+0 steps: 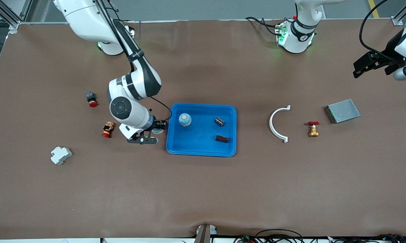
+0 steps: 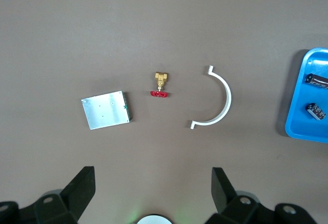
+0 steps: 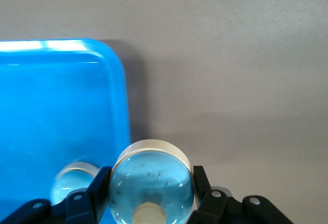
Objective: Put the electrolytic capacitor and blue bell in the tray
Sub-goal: 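Carry the blue button into the tray with the right gripper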
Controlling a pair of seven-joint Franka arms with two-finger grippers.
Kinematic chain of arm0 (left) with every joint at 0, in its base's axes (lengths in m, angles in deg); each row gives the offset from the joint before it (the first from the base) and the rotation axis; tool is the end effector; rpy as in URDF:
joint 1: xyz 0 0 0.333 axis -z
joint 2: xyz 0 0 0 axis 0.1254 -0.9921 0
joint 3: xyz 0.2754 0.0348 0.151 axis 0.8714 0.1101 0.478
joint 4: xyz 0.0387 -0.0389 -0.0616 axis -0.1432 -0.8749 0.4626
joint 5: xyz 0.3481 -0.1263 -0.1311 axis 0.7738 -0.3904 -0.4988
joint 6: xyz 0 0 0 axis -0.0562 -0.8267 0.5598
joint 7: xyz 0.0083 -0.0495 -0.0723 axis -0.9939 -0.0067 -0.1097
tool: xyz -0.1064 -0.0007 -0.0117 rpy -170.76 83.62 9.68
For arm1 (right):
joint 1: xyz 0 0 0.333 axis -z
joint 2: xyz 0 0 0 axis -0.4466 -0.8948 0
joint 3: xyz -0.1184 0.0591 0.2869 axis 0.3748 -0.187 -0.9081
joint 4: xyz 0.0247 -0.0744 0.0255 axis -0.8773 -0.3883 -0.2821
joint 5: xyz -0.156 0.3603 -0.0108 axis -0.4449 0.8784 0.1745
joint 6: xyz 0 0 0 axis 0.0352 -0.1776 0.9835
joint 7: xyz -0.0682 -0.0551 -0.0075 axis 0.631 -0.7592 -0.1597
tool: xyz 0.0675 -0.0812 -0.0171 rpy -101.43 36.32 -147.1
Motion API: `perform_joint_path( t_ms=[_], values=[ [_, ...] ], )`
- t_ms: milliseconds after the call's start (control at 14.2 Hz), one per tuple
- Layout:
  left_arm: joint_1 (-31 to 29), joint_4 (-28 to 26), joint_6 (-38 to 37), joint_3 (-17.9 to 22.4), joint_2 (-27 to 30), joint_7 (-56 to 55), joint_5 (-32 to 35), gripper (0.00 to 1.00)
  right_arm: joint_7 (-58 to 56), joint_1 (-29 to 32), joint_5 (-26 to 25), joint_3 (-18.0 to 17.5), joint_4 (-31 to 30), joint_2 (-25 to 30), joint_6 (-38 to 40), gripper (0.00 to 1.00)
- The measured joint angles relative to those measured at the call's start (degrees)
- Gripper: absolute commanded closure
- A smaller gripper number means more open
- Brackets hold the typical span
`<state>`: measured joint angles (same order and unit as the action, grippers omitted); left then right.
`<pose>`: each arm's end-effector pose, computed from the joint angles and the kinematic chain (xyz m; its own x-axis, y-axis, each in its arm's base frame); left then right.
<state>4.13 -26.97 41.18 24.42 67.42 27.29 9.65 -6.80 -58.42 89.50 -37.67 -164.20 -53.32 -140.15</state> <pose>0.5128 -0.0389 0.6421 0.9972 0.0683 -0.0305 0.0668 -0.9966 -0.0473 0.5672 0.3041 0.2626 0.9861 -0.0969 -0.1346 -0.1089 -0.9904 -0.0846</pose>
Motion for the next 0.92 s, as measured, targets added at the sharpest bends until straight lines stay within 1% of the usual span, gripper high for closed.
perform_joint_path(
  t_ms=[211,423,634,915],
  values=[
    [0.1,0.0,0.0,-0.2,-0.4,0.0,0.0,0.0,8.1,-1.5,0.0,0.0,2.7,-1.7,0.0,0.89],
    [0.2,0.0,0.0,-0.3,-0.5,0.6,0.0,0.0,16.2,-3.1,0.1,0.0,7.1,-6.0,-0.1,0.9],
    [0.1,-0.1,0.0,-0.3,-0.5,2.2,0.0,0.0,19.6,-3.9,0.1,0.0,10.1,-9.8,-0.2,0.91],
    [0.0,-0.3,0.6,-0.3,-0.8,2.3,0.0,0.0,22.1,-4.4,0.1,-0.1,12.3,-12.1,-0.3,0.91]
  ],
)
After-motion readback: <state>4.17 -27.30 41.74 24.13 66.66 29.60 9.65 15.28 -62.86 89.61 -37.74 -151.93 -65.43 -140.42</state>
